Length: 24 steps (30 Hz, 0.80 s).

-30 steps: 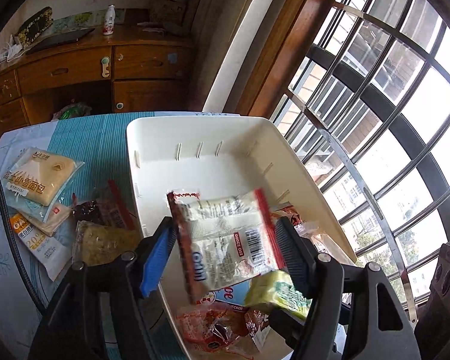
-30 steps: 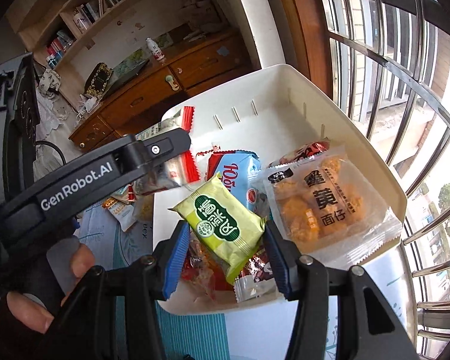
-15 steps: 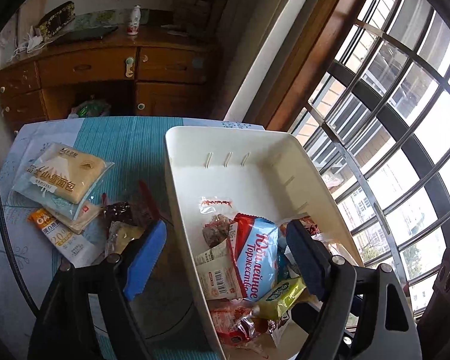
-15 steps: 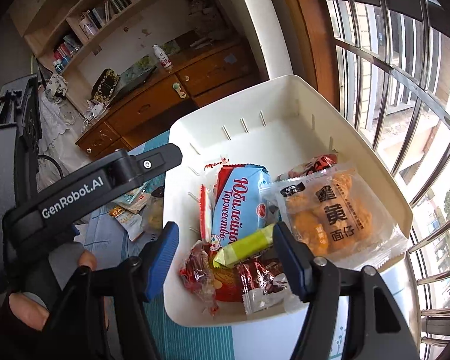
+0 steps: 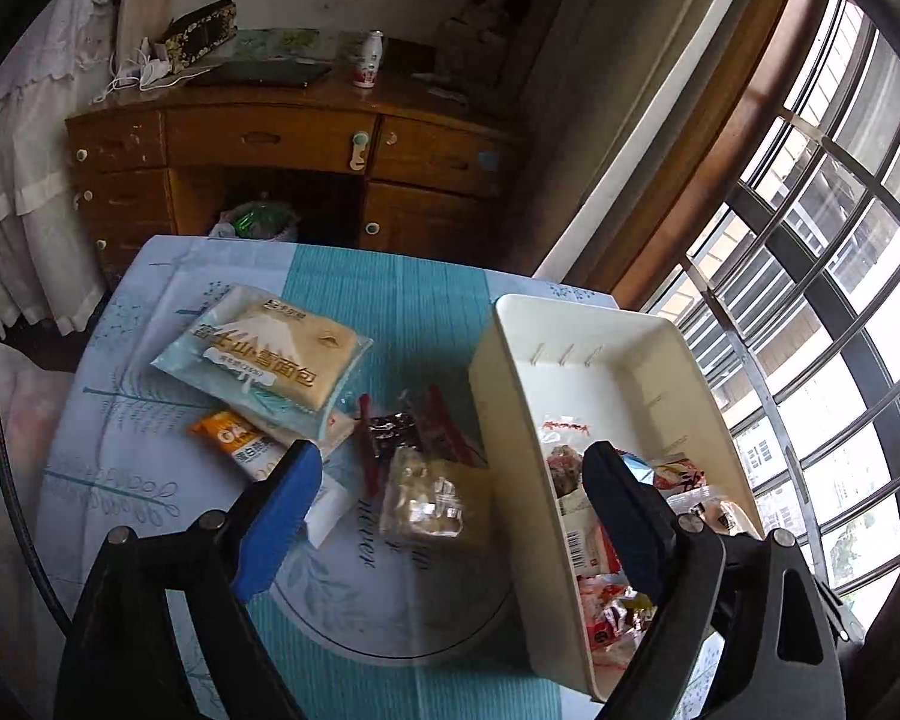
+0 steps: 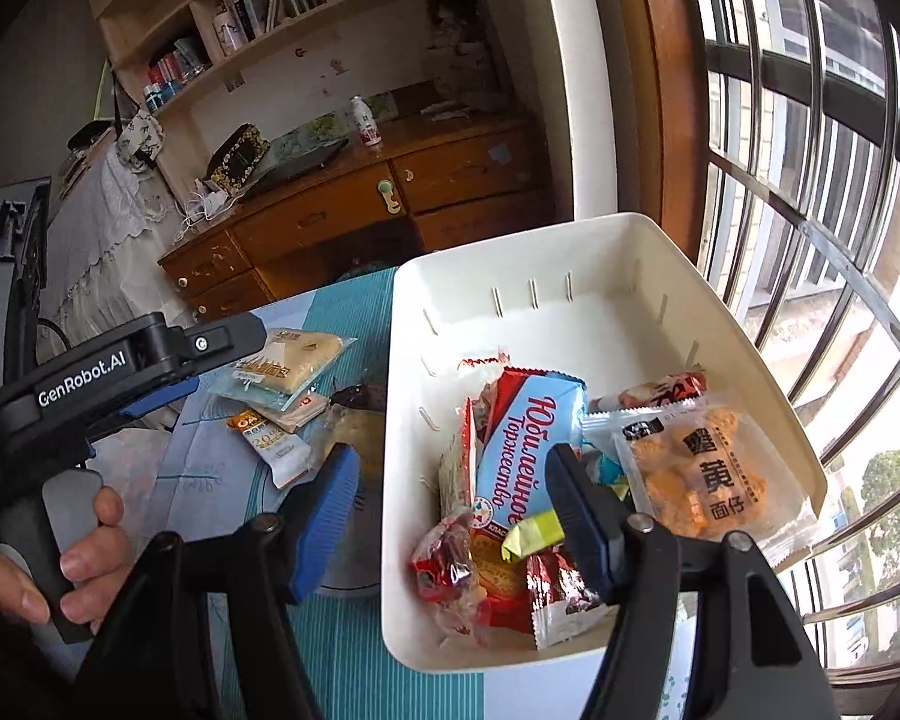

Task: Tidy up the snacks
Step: 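Withdraw both open tools from the tray toward the remaining snacks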

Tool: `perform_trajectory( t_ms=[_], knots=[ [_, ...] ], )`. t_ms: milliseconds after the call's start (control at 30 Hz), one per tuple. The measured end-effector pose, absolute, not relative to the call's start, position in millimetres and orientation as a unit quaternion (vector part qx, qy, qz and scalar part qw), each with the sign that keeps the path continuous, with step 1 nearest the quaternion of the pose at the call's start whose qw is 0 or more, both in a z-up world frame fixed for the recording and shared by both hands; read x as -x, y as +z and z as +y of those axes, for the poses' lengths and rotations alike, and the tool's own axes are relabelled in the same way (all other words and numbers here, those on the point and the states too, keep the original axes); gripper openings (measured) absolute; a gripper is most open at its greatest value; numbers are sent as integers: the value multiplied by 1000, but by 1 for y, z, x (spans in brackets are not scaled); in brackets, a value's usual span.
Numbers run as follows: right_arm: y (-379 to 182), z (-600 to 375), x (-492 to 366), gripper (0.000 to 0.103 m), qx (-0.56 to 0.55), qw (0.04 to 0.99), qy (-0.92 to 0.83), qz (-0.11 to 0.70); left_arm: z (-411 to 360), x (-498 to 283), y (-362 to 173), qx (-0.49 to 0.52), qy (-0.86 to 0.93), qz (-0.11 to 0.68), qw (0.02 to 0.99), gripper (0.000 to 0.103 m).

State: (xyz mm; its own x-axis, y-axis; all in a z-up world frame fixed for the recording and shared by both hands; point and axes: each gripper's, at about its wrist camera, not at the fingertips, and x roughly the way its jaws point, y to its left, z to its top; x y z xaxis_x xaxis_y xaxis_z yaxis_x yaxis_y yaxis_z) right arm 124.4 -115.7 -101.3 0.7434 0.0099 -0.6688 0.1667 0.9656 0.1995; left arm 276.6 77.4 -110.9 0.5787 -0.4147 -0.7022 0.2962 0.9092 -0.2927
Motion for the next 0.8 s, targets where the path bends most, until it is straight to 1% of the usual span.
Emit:
perform_trajectory(
  t_ms=[200,333,600,700,800],
  knots=[
    [-95,-97,-134,66,-92,930,-60,351,111,-286,-117,60,-190,426,882,88],
    [-94,-85,-142,73,-73,930,-70,352,127,-298,-128,53,-181,448,874,88],
    [-87,-47,-156,75,37,935,-52,349,156,-329,-168,115,-170,521,828,88],
    [-88,-30,-162,78,87,931,-38,352,165,-338,-184,135,-151,550,811,88],
    [-93,-15,-167,79,143,925,-29,352,175,-345,-201,167,-134,576,789,88]
  ],
)
